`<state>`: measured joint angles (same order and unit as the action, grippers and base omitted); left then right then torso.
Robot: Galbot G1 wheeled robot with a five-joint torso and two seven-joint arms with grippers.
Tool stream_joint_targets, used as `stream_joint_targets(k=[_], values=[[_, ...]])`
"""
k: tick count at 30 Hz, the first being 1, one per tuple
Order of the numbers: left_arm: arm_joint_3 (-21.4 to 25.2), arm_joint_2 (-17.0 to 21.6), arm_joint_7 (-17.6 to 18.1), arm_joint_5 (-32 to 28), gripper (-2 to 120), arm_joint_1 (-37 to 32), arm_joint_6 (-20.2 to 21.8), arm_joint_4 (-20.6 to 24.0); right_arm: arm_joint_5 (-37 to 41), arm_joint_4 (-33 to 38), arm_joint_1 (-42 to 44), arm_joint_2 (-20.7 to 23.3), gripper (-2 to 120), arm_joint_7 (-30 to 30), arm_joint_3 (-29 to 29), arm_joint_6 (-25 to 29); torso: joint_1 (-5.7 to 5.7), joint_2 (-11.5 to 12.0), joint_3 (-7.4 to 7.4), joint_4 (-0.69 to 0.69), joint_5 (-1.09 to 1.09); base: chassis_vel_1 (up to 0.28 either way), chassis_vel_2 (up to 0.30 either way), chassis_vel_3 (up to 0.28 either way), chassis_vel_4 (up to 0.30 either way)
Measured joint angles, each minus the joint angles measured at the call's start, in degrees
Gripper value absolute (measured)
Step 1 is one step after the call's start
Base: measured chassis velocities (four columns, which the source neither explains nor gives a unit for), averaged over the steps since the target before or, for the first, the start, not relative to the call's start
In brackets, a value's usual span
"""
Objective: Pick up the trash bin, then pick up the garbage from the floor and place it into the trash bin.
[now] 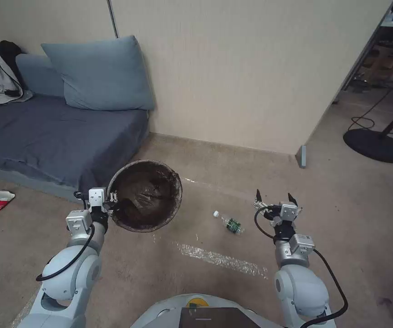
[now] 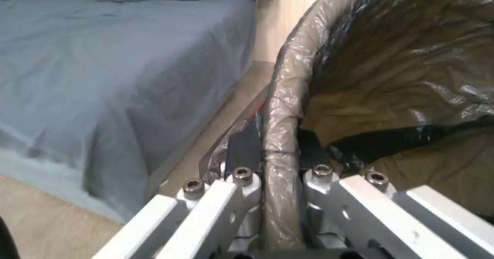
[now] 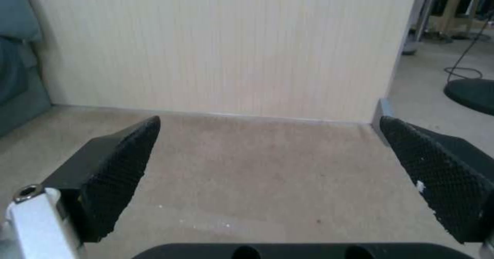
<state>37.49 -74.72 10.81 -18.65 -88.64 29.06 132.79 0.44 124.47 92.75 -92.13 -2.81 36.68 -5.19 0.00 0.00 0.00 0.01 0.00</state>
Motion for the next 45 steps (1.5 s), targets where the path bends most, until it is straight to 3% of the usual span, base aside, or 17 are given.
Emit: stream_joint_targets(k=[12, 21, 33, 45], values=[[0.16, -0.05, -0.09, -0.06, 3, 0.19, -0.04, -0.23, -0.37, 0.04, 0.04, 0.00, 100, 0.60, -0.13, -0.62, 0.00, 0.00, 0.00, 0.00, 0.00, -0.157, 0.157, 0.152, -0.156], [0.71, 0.19, -0.10, -0.17, 3, 0.08, 0.35, 0.63, 0.18, 0.77, 0.17, 0.27, 100, 7.44, 1.94, -4.79, 0.00, 0.00, 0.00, -0.02, -0.01, -0.044, 0.061, 0.049, -0.058], [0.38, 1.00, -0.09, -0.38, 3, 0.09, 1.65, 2.25, 6.64, -3.26, 0.50, 12.86, 100, 13.92, 1.99, -8.71, 0.00, 0.00, 0.00, -0.01, -0.01, 0.005, -0.003, -0.002, 0.002], [0.71, 1.15, 0.28, -0.01, 3, -1.61, 1.87, 3.27, 13.00, -13.11, -3.84, 24.03, 100, 22.61, -0.37, -11.80, 0.00, 0.00, 0.00, -0.01, -0.02, 0.000, 0.000, 0.000, 0.000]])
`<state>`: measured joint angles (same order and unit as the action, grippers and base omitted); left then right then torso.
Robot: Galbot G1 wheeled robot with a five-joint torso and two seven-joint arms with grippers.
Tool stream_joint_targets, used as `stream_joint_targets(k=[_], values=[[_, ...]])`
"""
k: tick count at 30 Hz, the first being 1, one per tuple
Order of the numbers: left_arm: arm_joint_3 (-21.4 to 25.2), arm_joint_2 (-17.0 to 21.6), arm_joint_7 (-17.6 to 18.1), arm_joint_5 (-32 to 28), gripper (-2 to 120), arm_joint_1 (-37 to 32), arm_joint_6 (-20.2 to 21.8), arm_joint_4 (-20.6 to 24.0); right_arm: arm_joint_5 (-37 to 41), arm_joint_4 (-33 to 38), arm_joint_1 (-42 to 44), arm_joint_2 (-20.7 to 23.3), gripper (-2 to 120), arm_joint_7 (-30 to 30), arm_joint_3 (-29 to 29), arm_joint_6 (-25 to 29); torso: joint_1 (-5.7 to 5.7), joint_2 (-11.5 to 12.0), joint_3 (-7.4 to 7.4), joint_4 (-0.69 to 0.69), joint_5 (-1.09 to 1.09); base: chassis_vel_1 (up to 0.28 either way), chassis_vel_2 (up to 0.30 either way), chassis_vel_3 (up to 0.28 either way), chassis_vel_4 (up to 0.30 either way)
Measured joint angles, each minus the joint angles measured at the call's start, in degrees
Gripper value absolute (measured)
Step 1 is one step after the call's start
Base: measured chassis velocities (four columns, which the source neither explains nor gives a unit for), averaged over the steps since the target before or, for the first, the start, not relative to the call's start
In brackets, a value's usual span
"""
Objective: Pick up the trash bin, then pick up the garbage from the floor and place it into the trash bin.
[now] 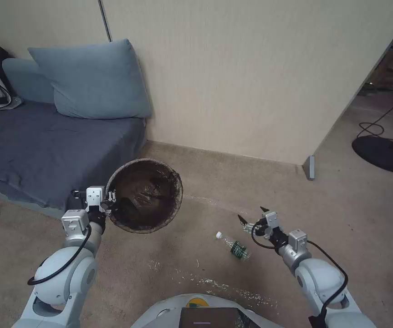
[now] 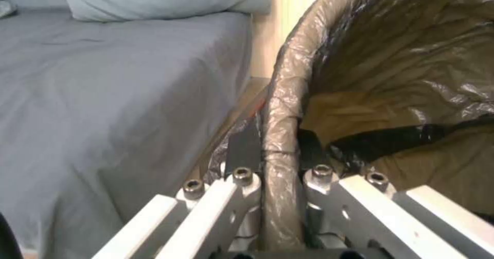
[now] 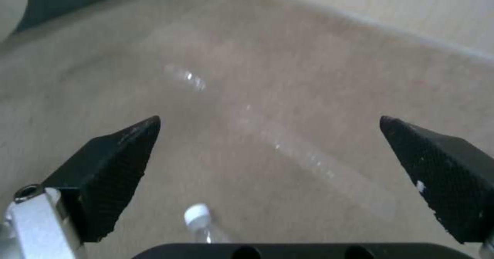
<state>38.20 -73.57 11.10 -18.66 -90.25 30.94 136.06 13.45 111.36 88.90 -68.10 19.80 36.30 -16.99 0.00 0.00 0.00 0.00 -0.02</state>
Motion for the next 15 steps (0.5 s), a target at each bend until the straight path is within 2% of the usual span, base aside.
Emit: stream_joint_targets(k=[6, 15], values=[[-0.05, -0.53, 0.10, 0.50, 3, -0.64, 0.34, 0.61, 1.65, -4.87, -2.19, 6.76, 100, 2.34, -2.85, -0.77, 0.00, 0.00, 0.00, 0.00, 0.01, 0.000, 0.000, 0.000, 0.000], [-0.30, -0.92, 0.22, 1.30, 3, -1.04, 0.73, 1.24, 3.30, -9.42, -3.97, 9.87, 100, 2.62, -6.30, -2.92, 0.00, 0.00, 0.00, 0.00, 0.01, 0.000, 0.000, 0.000, 0.000]])
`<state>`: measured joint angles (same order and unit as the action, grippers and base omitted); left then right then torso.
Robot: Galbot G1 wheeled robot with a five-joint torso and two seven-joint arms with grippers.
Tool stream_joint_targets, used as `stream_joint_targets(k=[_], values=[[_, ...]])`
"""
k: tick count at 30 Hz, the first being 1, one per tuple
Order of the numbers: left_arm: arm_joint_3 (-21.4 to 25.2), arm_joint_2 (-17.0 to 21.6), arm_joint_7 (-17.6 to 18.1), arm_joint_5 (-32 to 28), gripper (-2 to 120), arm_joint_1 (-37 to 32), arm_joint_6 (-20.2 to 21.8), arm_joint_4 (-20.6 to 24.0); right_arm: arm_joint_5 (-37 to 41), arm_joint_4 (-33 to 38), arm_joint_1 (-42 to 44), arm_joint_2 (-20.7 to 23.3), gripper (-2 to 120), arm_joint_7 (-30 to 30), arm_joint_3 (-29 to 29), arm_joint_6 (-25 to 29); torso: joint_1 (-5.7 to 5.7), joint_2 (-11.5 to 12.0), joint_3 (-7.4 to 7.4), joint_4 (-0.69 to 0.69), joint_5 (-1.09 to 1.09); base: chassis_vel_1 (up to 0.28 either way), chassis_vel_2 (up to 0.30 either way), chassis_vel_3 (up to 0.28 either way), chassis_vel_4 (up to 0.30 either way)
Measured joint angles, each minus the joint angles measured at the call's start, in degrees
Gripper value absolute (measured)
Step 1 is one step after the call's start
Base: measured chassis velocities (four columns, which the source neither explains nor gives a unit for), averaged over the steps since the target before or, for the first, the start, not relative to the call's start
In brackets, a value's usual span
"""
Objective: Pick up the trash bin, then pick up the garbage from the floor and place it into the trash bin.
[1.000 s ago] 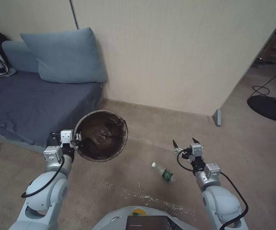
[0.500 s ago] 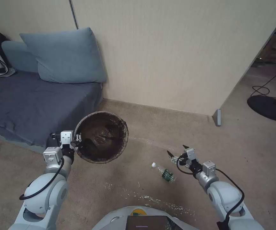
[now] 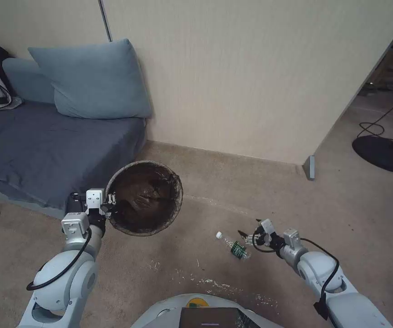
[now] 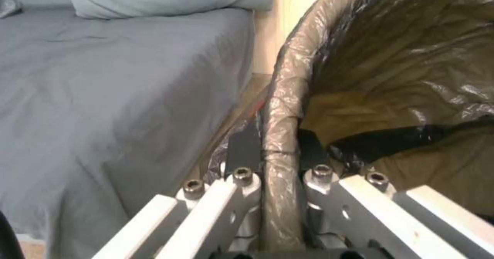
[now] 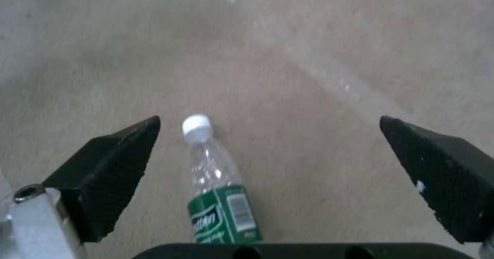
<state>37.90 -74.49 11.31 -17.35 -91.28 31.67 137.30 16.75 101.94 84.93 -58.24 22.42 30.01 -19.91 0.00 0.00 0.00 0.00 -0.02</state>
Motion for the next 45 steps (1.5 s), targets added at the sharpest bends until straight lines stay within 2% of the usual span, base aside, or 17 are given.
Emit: stream_joint_targets(k=[12, 21, 30, 45], values=[[-0.17, -0.79, 0.10, 1.08, 3, -1.05, 0.07, 0.90, 0.35, -6.02, -4.13, 0.36, 100, -1.52, -7.88, -3.30, 0.00, 0.00, 0.00, 0.01, 0.02, 0.000, 0.000, 0.000, 0.000], [-0.23, -1.57, 0.08, 1.67, 3, -1.23, 0.13, 1.56, -1.96, -15.05, -9.00, -2.65, 100, -3.32, -12.93, -2.62, 0.00, 0.00, 0.00, 0.01, 0.02, 0.000, 0.000, 0.000, 0.000], [-0.27, -1.04, 0.04, 1.30, 3, -1.54, 0.72, 2.25, -1.49, -18.84, -11.37, -5.61, 100, -4.87, -14.86, -2.66, 0.00, 0.00, 0.00, 0.01, 0.02, 0.000, 0.000, 0.000, 0.000], [-0.51, -1.47, -0.07, 1.43, 3, -2.08, 0.67, 2.78, -2.42, -20.98, -10.91, -7.43, 100, -5.52, -14.90, -1.81, 0.00, 0.00, 0.00, 0.00, 0.02, 0.000, 0.000, 0.000, 0.000]])
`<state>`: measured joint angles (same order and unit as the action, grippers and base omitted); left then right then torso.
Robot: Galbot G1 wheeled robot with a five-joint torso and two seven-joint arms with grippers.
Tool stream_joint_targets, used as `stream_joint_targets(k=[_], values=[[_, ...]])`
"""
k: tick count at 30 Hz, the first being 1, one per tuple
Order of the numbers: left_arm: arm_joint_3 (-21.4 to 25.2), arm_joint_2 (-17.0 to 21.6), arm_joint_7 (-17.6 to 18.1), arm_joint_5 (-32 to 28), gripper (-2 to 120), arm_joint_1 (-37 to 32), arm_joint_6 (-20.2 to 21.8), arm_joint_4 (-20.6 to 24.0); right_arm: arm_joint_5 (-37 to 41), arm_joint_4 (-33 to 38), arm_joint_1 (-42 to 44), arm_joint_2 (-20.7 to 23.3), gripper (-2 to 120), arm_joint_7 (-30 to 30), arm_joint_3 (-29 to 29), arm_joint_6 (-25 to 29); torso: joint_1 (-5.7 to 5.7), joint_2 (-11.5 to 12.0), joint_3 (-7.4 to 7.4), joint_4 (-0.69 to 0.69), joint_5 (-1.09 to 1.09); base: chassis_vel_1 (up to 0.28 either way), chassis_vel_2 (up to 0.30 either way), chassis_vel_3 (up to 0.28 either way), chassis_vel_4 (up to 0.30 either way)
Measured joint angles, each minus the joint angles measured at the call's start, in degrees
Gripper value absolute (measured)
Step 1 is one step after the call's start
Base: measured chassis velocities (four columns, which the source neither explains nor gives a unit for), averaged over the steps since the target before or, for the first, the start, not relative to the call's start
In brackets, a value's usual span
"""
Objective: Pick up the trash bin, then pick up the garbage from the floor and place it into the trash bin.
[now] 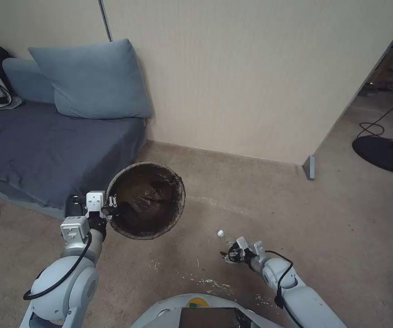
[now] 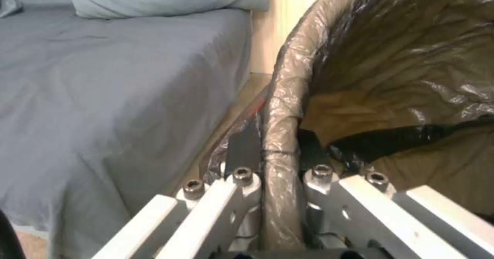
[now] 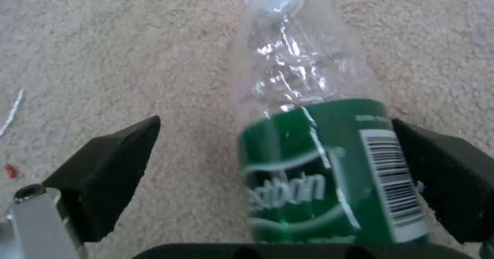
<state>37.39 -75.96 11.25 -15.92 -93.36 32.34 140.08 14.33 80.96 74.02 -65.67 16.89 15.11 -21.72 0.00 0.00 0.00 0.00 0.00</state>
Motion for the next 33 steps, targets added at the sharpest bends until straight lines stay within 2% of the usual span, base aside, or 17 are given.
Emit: stream_joint_targets(k=[13, 15, 19, 20, 28, 33], values=[[-0.29, -0.58, -0.07, 0.47, 3, -1.12, -0.06, 1.47, -0.03, -0.28, 0.88, 0.04, 97, -0.72, 0.25, 1.48, 0.00, 0.00, 0.00, 0.00, 0.00, 0.000, 0.000, 0.000, 0.000], [-0.37, -0.68, -0.08, 0.56, 3, -1.20, -0.06, 1.61, -0.08, -0.24, 1.03, 0.01, 92, -0.81, 0.28, 1.83, 0.00, 0.00, 0.00, 0.00, 0.00, 0.000, 0.000, 0.000, 0.000], [-0.38, -0.75, -0.12, 1.20, 3, -1.55, -0.18, 1.97, -0.10, 0.19, 1.72, -0.08, 75, -0.89, 0.81, 2.33, 0.00, 0.00, 0.00, 0.00, 0.00, 0.000, 0.000, 0.000, 0.000], [-0.38, -0.75, -0.12, 1.20, 3, -1.55, -0.18, 1.97, -0.10, 0.19, 1.72, -0.08, 75, -0.89, 0.81, 2.33, 0.00, 0.00, 0.00, 0.00, 0.00, 0.000, 0.000, 0.000, 0.000], [-0.59, -1.06, -0.26, 1.77, 3, -2.05, -0.22, 3.04, -0.10, 0.36, 3.01, -0.32, 42, -1.05, 1.90, 3.67, 0.00, 0.00, 0.00, 0.00, 0.00, 0.000, 0.000, 0.000, 0.000], [-0.41, -0.95, -0.28, 1.76, 3, -2.87, -0.25, 3.22, -0.55, 0.43, 3.67, -1.10, 31, -1.17, 2.38, 4.84, 0.00, 0.00, 0.00, -0.01, 0.01, 0.000, 0.000, 0.000, 0.000]])
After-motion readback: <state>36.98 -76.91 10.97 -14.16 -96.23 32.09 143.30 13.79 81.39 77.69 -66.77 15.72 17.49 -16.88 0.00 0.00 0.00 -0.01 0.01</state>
